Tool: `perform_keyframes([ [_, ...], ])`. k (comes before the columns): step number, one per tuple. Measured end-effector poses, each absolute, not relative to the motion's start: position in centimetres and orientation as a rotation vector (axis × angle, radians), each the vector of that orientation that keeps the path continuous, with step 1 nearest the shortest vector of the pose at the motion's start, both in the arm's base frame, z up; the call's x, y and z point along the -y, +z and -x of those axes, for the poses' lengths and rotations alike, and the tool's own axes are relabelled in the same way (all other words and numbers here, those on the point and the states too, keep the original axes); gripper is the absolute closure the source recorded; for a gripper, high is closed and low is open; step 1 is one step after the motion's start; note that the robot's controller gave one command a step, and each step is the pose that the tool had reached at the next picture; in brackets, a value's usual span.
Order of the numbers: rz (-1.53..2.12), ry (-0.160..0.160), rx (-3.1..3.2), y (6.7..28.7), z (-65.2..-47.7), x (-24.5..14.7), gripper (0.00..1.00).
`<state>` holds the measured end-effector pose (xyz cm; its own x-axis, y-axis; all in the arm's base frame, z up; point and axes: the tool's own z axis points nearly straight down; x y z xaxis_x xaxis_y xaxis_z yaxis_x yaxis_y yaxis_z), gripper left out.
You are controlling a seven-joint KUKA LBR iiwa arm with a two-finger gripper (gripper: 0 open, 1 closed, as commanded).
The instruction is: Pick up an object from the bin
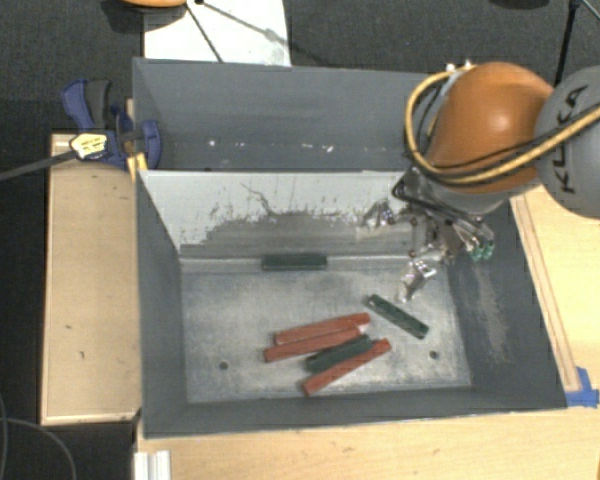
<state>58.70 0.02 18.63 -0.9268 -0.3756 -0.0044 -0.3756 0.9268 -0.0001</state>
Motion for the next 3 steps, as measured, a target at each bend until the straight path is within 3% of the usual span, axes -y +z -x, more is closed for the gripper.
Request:
perform_keyframes([
  [1, 0.6, 0.0, -3.078, 18.7, -58.7, 0.0, 0.0],
  [2, 0.635, -0.001, -3.066, 13.9, -57.5, 0.4, 0.0],
  [3, 0.645, -0.001, -3.055, 7.6, -56.7, -0.9, 1.0],
])
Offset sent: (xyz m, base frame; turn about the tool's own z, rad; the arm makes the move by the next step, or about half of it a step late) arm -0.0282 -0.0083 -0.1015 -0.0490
